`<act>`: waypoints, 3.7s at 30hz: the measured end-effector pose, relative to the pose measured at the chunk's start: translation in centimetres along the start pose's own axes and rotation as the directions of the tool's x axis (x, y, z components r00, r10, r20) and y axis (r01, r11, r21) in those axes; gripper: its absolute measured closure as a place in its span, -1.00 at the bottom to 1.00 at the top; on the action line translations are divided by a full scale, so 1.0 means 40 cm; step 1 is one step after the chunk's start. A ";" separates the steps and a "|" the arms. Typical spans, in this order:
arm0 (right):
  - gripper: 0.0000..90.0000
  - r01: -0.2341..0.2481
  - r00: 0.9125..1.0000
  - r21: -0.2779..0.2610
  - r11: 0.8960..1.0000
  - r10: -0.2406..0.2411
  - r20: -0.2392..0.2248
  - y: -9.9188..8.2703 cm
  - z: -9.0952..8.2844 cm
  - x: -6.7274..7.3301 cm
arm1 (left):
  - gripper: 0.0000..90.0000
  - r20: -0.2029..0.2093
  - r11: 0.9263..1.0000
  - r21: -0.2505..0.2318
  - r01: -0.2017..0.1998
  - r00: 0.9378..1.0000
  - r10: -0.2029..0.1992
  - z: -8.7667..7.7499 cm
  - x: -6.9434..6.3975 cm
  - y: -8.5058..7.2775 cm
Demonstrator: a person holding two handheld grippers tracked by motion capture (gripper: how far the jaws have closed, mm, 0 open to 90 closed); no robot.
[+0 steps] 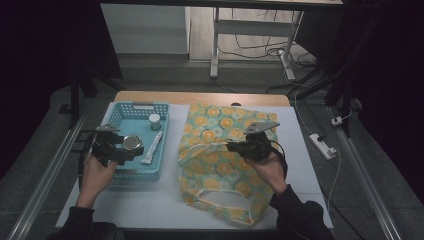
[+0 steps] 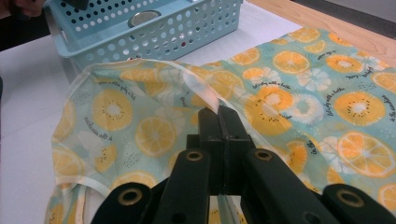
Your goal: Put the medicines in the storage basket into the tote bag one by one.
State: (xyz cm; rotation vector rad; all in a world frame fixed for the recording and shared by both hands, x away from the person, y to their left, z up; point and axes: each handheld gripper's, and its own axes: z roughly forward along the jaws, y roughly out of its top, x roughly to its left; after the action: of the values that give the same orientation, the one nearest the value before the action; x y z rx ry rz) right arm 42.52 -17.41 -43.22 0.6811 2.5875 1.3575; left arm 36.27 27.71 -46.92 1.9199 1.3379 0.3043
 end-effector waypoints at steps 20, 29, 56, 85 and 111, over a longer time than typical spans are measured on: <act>0.99 0.000 1.000 0.001 1.000 0.000 -0.003 -0.001 0.000 -0.001 | -1.00 -0.092 0.997 0.069 -0.016 0.995 0.023 0.086 0.066 0.058; 0.99 0.001 1.000 0.009 1.000 -0.001 -0.007 -0.003 0.006 0.000 | -1.00 -0.122 0.995 0.104 0.007 0.993 0.006 0.125 0.097 0.067; 0.99 0.002 1.000 0.010 1.000 -0.002 -0.011 -0.002 0.007 0.003 | -0.96 -0.183 0.929 0.349 0.120 0.981 -0.058 0.200 0.125 0.063; 0.99 0.002 1.000 0.007 1.000 -0.002 -0.010 -0.004 0.006 0.002 | -0.54 -0.267 0.918 0.361 0.163 0.961 -0.066 0.190 0.112 0.070; 0.99 0.001 1.000 -0.011 1.000 -0.001 -0.006 -0.005 -0.002 -0.003 | -0.54 -0.061 0.991 0.131 -0.040 0.997 0.048 0.080 -0.015 0.143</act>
State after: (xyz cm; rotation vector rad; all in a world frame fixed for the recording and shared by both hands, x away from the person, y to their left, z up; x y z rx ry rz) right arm 42.55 -17.63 -43.33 0.6751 2.5830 1.3742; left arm 41.86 24.84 -44.98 2.0650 1.3883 0.3101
